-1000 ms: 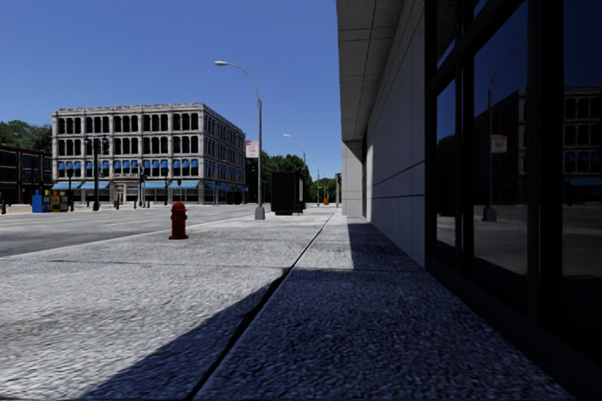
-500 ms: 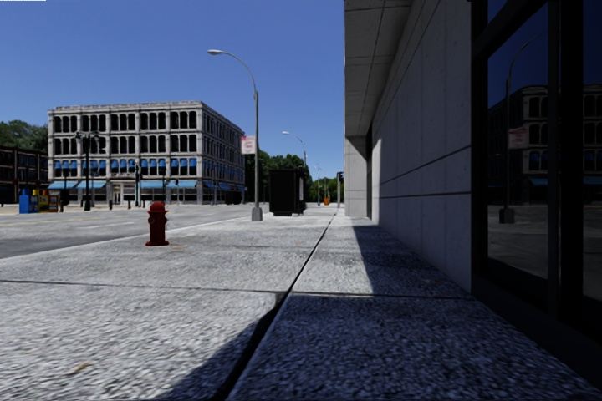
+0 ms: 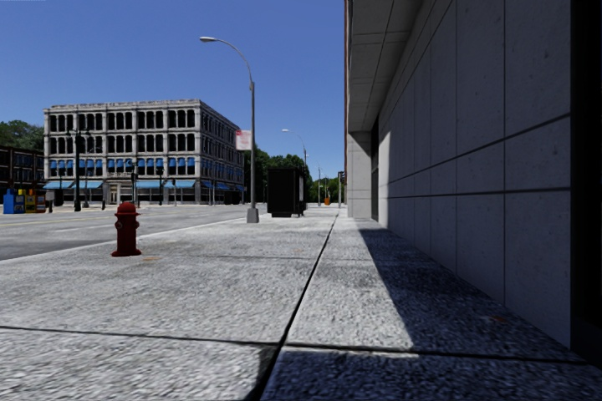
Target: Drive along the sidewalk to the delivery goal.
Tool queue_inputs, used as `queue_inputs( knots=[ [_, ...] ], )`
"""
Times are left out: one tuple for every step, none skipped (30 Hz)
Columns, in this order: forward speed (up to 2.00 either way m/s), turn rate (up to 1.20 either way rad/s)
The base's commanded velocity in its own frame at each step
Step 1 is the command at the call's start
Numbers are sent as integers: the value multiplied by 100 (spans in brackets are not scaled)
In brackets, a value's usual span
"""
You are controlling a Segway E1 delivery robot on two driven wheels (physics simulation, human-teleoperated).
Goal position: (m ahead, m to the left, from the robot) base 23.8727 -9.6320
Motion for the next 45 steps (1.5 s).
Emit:
queue_inputs(
  knots=[
    [200,0],
    [200,0],
    [200,0],
    [200,0],
    [200,0],
    [200,0],
    [200,0],
    [200,0],
    [200,0],
    [200,0],
    [200,0],
    [200,0],
    [200,0],
    [200,0],
    [200,0],
    [200,0],
    [200,0],
    [200,0],
    [200,0],
    [200,0],
    [200,0],
    [200,0],
    [200,0],
    [200,0],
    [200,0],
    [200,0],
    [200,0],
    [200,0],
    [200,0],
    [200,0],
    [200,0],
    [200,0],
    [200,0],
    [200,0],
    [200,0],
    [200,0],
    [200,0],
    [200,0],
    [200,0],
    [200,0],
    [200,0],
    [200,0],
    [200,0],
    [200,0],
    [200,0]
  ],
)
